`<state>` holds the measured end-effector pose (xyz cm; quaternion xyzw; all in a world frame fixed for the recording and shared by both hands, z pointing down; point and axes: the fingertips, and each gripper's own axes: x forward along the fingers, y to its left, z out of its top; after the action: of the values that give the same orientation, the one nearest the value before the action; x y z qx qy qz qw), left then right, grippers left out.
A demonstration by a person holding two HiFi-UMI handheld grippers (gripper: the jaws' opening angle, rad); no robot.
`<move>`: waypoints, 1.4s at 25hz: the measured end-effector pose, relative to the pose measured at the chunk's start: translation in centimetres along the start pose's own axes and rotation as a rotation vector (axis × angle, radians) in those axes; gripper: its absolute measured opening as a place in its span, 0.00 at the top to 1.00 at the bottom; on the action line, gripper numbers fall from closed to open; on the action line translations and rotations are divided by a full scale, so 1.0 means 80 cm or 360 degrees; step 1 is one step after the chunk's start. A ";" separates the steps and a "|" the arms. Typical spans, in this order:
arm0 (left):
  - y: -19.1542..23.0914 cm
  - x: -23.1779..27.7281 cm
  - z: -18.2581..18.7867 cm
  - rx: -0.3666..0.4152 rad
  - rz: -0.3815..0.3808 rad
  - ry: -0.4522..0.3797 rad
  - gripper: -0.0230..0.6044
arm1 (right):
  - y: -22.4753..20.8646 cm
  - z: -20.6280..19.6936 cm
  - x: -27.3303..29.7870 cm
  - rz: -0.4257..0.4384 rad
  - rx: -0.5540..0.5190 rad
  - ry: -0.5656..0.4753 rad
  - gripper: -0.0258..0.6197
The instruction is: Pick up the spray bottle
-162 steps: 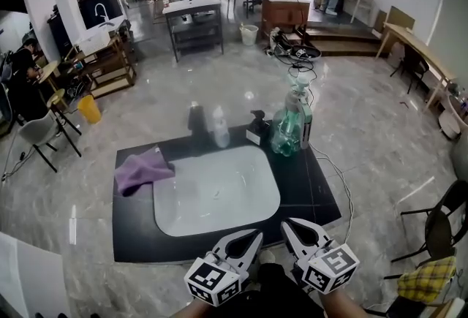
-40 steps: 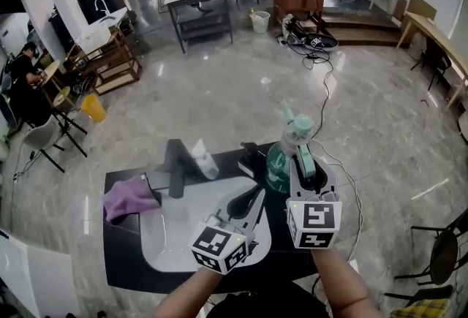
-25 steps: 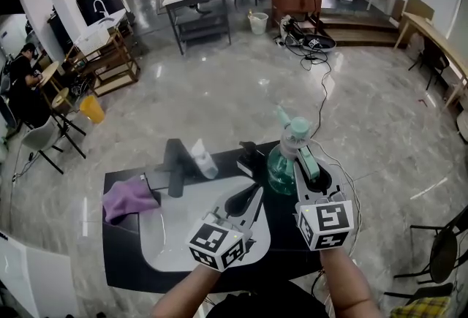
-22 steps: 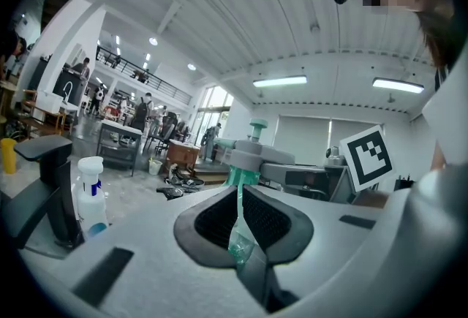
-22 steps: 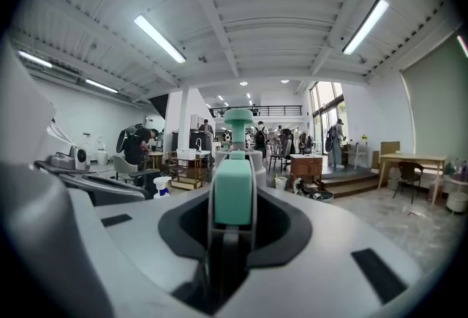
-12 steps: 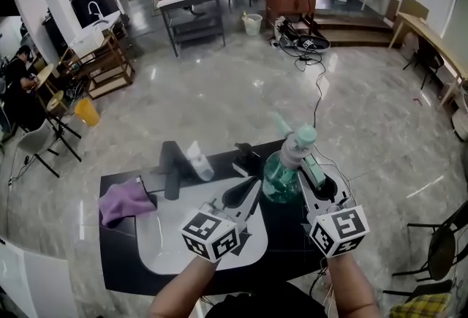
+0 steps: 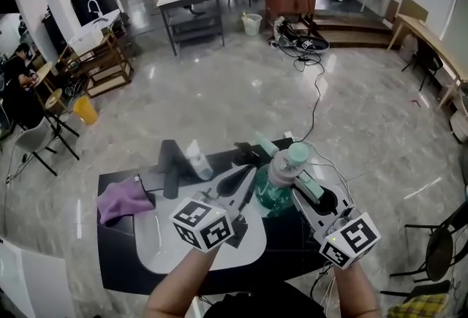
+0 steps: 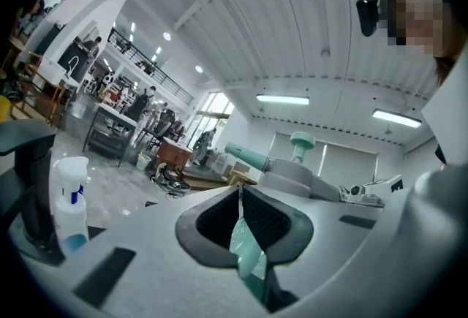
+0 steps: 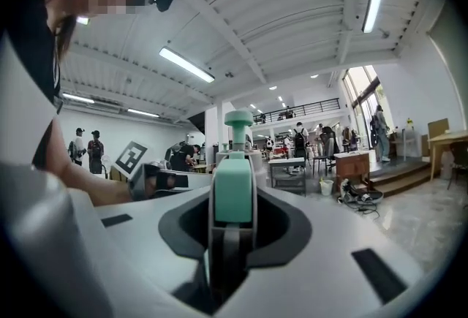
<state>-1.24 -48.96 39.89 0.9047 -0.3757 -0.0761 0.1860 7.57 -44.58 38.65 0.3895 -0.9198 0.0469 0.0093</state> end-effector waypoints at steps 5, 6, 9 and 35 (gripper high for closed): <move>0.000 -0.003 0.007 -0.0041 -0.0018 -0.0020 0.95 | 0.024 0.005 -0.005 0.0137 -0.0048 0.0007 0.83; 0.000 -0.004 0.009 -0.0044 -0.0023 -0.0026 0.95 | 0.029 0.005 -0.006 0.0163 -0.0061 0.0012 0.83; -0.003 -0.006 0.014 -0.0042 -0.0038 -0.0039 0.95 | 0.040 0.005 -0.010 0.0230 -0.0081 0.0019 0.83; -0.039 -0.086 0.030 0.0020 -0.0052 -0.0119 0.95 | 0.114 0.015 -0.023 0.0419 -0.0128 0.0045 0.83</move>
<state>-4.78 -42.76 36.44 0.9083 -0.3680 -0.1107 0.1650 2.34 -37.03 36.61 0.2641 -0.9638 0.0162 0.0316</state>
